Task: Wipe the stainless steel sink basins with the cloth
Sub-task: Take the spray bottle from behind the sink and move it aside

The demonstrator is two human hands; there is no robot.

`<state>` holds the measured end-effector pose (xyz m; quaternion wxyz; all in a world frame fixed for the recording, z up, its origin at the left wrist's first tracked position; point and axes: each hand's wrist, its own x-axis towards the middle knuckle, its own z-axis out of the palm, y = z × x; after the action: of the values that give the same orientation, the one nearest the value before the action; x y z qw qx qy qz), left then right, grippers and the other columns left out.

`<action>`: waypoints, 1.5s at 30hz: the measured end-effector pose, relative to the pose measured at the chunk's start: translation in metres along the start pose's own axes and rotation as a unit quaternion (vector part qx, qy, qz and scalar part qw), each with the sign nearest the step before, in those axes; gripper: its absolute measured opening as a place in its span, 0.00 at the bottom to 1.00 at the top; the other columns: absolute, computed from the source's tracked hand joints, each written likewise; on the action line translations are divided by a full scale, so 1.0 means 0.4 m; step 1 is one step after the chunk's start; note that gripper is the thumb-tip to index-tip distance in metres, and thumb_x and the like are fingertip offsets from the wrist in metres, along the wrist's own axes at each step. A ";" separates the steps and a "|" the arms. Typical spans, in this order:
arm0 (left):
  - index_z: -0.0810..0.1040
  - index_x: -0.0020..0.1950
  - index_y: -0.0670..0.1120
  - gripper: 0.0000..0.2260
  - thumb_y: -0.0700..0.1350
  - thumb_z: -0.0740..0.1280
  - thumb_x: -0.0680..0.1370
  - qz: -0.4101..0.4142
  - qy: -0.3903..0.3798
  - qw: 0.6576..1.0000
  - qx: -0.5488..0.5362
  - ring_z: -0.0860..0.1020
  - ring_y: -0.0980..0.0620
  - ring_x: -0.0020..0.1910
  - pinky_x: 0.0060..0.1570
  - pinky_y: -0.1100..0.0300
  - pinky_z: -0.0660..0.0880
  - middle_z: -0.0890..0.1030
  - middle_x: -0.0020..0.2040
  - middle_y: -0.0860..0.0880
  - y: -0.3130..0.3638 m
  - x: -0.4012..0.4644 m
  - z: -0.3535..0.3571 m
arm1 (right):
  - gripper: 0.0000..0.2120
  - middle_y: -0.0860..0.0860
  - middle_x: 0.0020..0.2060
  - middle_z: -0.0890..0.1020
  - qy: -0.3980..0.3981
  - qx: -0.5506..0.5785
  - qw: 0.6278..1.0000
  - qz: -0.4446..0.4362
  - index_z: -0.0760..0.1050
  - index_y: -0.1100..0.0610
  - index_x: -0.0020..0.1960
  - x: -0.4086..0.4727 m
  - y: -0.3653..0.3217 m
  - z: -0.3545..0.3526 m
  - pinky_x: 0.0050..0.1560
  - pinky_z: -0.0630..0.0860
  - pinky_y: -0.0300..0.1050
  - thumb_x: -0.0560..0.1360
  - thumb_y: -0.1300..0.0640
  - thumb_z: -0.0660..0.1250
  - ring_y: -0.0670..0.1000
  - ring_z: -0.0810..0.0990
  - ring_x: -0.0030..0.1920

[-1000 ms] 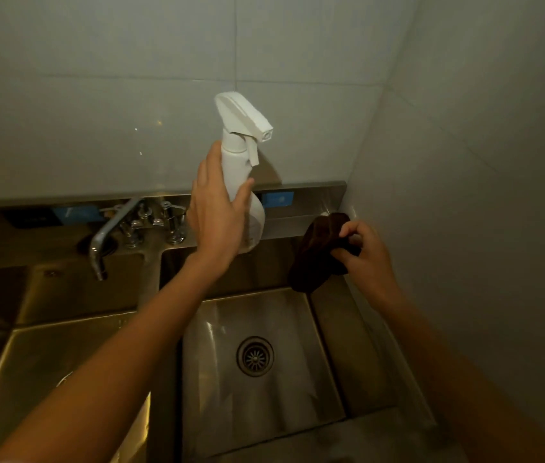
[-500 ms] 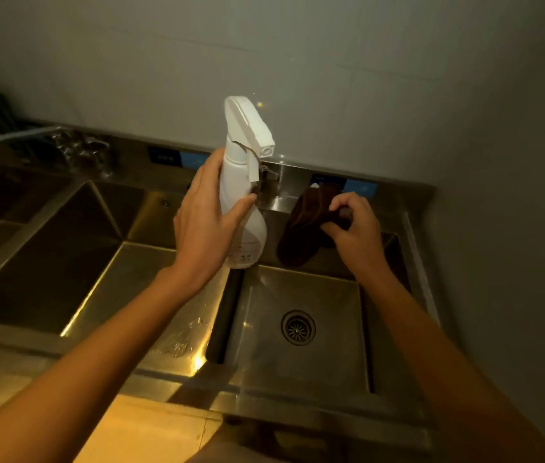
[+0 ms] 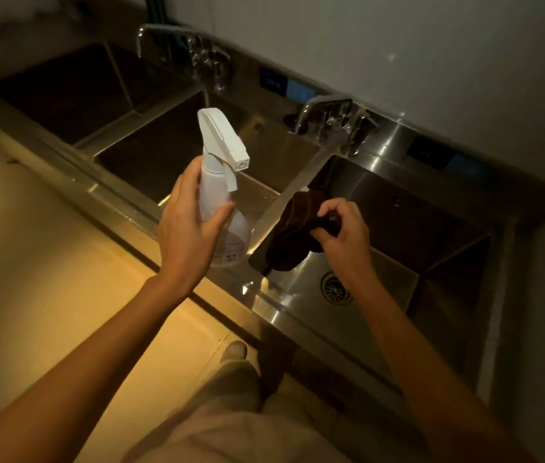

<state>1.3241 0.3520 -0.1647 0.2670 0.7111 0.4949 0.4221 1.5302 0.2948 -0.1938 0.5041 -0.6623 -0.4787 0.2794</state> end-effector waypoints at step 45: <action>0.66 0.72 0.49 0.26 0.52 0.68 0.76 -0.197 0.280 0.932 0.116 0.71 0.65 0.58 0.54 0.75 0.67 0.73 0.62 0.56 -0.789 0.054 -0.892 | 0.19 0.58 0.54 0.76 -0.255 0.011 0.963 -0.084 0.70 0.47 0.43 0.202 -0.345 1.318 0.45 0.73 0.29 0.69 0.71 0.67 0.52 0.78 0.53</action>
<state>0.8680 0.4747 -0.2304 0.1105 0.4784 0.7252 0.4827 1.0630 0.5846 -0.2325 0.3942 -0.5208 -0.6422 0.4011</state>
